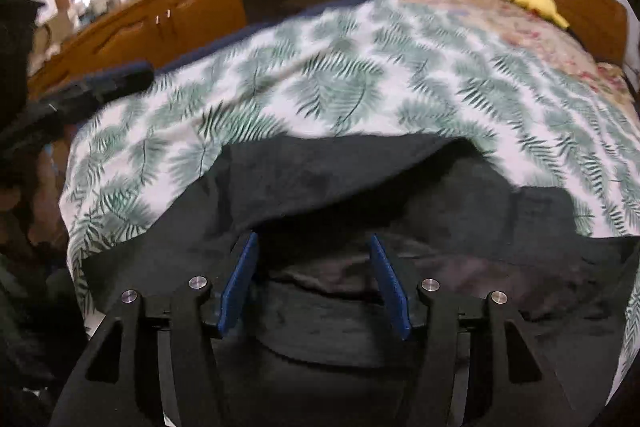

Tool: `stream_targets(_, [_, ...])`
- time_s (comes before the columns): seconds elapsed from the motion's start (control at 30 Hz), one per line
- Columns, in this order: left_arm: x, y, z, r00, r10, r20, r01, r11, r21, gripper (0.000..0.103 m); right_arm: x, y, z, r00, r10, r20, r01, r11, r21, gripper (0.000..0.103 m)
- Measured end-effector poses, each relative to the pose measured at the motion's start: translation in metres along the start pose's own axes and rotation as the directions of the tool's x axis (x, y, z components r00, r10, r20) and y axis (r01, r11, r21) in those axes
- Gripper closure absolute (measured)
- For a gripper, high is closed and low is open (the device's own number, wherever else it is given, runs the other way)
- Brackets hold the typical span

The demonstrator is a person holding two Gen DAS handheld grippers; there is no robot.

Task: Fold large clothes

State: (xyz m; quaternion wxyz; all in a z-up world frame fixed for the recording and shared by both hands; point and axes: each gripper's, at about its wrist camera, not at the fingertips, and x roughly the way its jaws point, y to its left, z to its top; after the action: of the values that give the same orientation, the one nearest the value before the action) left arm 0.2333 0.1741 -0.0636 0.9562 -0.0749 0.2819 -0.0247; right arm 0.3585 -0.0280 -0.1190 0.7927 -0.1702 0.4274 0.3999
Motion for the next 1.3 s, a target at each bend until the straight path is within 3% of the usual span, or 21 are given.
stream_targets(0.1, [-0.005,0.01,-0.001,1.0,0.001,0.007,-0.001,1.0,-0.012,0.074,0.022,-0.001,0.011,0.997,0.004,-0.074,-0.004,1.0,0.01,0.068])
stream_targets(0.13, [-0.007,0.012,-0.002,1.0,0.0,0.009,0.0,1.0,-0.017,0.074,0.026,-0.003,0.014,0.997,0.014,-0.081,-0.012,1.0,0.022,0.081])
stream_targets(0.17, [-0.009,0.016,-0.002,1.0,-0.001,0.012,0.002,1.0,-0.022,0.074,0.028,-0.003,0.017,0.996,0.021,-0.082,-0.018,0.999,0.033,0.086])
stream_targets(0.37, [-0.01,0.028,-0.002,1.0,-0.007,0.016,0.008,0.999,-0.048,0.074,0.017,0.002,0.026,0.998,-0.037,-0.041,0.038,0.999,0.023,0.086])
stream_targets(0.5, [-0.012,0.027,-0.002,1.0,-0.009,0.018,0.01,0.999,-0.044,0.074,-0.002,0.003,0.03,0.992,-0.125,0.018,0.125,0.992,0.025,0.086])
stream_targets(0.53, [-0.013,0.026,-0.003,1.0,-0.008,0.019,0.009,0.999,-0.04,0.074,-0.006,0.001,0.031,0.989,-0.147,0.024,0.146,0.988,0.039,0.081])
stream_targets(0.57, [-0.014,0.024,-0.002,1.0,-0.008,0.021,0.008,0.999,-0.035,0.074,-0.011,-0.003,0.031,0.984,-0.174,0.03,0.172,0.983,0.055,0.068])
stream_targets(0.63, [-0.015,0.021,-0.002,1.0,-0.01,0.023,0.01,1.0,-0.028,0.074,-0.019,-0.011,0.028,0.976,-0.214,0.044,0.21,0.974,0.091,0.053])
stream_targets(0.7, [-0.017,0.018,-0.001,1.0,-0.012,0.026,0.013,1.0,-0.021,0.074,-0.027,-0.02,0.023,0.97,-0.235,0.056,0.227,0.966,0.128,0.052])
stream_targets(0.93, [-0.012,0.014,-0.002,1.0,-0.016,0.016,0.016,1.0,-0.008,0.074,-0.043,-0.007,0.013,0.985,-0.147,0.09,0.136,0.983,0.121,0.051])
stream_targets(1.13, [-0.01,0.014,-0.004,1.0,-0.016,0.01,0.016,1.0,-0.002,0.074,-0.011,0.015,0.01,0.998,-0.06,-0.012,0.061,0.996,0.072,0.051])
stream_targets(1.2, [-0.011,0.015,-0.004,1.0,-0.016,0.01,0.016,1.0,-0.005,0.074,0.0,0.02,0.009,0.998,-0.056,-0.037,0.058,0.998,0.038,0.071])
stream_targets(1.23, [-0.011,0.016,-0.004,1.0,-0.015,0.011,0.015,1.0,-0.006,0.074,0.007,0.022,0.011,0.997,-0.055,-0.046,0.055,0.998,0.001,0.095])
stream_targets(1.3, [-0.012,0.019,-0.004,1.0,-0.013,0.012,0.013,1.0,-0.012,0.074,0.016,0.023,0.019,0.996,-0.075,-0.036,0.073,0.995,-0.069,0.097])
